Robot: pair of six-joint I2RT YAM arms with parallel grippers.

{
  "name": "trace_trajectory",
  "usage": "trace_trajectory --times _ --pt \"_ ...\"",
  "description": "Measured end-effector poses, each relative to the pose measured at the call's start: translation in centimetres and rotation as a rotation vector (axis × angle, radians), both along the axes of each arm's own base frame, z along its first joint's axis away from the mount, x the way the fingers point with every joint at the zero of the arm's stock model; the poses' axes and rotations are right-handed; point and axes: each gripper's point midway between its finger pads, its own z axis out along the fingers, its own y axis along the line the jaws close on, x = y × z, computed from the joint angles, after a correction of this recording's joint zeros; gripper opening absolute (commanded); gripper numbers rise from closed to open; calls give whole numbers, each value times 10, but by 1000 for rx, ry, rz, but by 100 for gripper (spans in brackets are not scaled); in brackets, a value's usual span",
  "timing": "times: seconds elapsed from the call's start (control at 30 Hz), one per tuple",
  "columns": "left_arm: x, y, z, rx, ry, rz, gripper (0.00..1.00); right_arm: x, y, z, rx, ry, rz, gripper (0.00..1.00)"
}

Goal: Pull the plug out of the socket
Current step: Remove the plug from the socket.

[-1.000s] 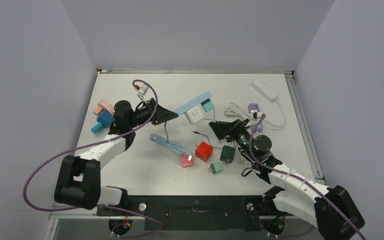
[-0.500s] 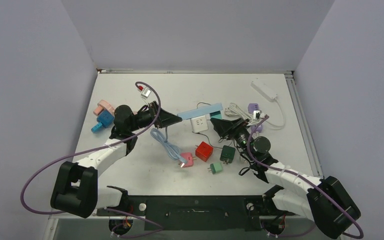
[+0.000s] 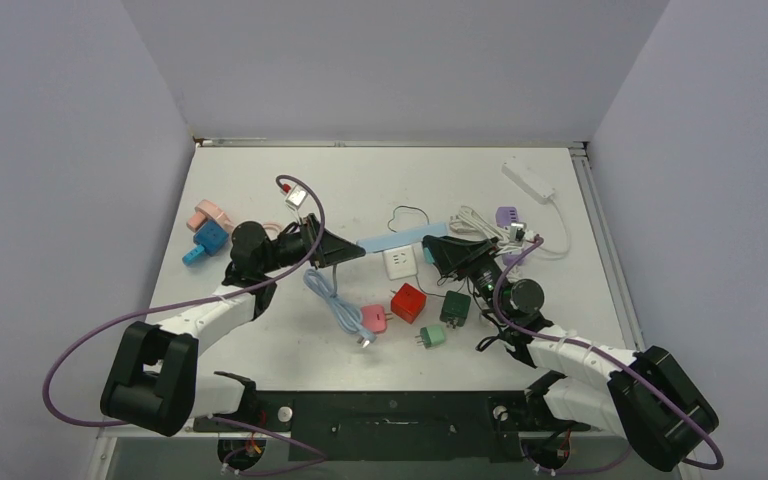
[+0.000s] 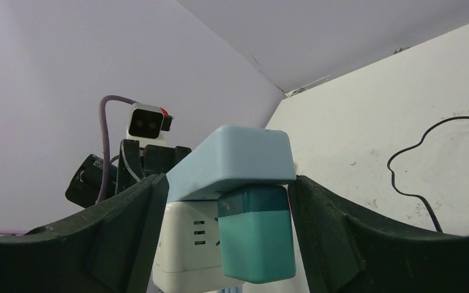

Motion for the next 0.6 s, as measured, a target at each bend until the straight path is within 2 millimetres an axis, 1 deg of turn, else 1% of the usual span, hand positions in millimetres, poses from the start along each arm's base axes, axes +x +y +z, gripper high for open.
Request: trace_trajectory --times 0.2,0.27,0.33,0.4,0.53,0.6 --pt "-5 0 -3 -1 0 -13 0 1 0 -6 -28 6 -6 43" --pt "-7 1 -8 4 13 -14 0 1 1 -8 -33 14 1 40" --pt "-8 1 -12 11 23 -14 0 0 2 -12 -44 24 8 39" --pt "-10 2 -17 25 35 -12 12 -1 3 -15 -54 35 15 39" --pt "-14 4 -29 73 59 -8 25 -5 3 -25 -83 67 28 39" --pt "-17 5 -40 114 85 2 33 -7 4 -33 -117 94 34 40"
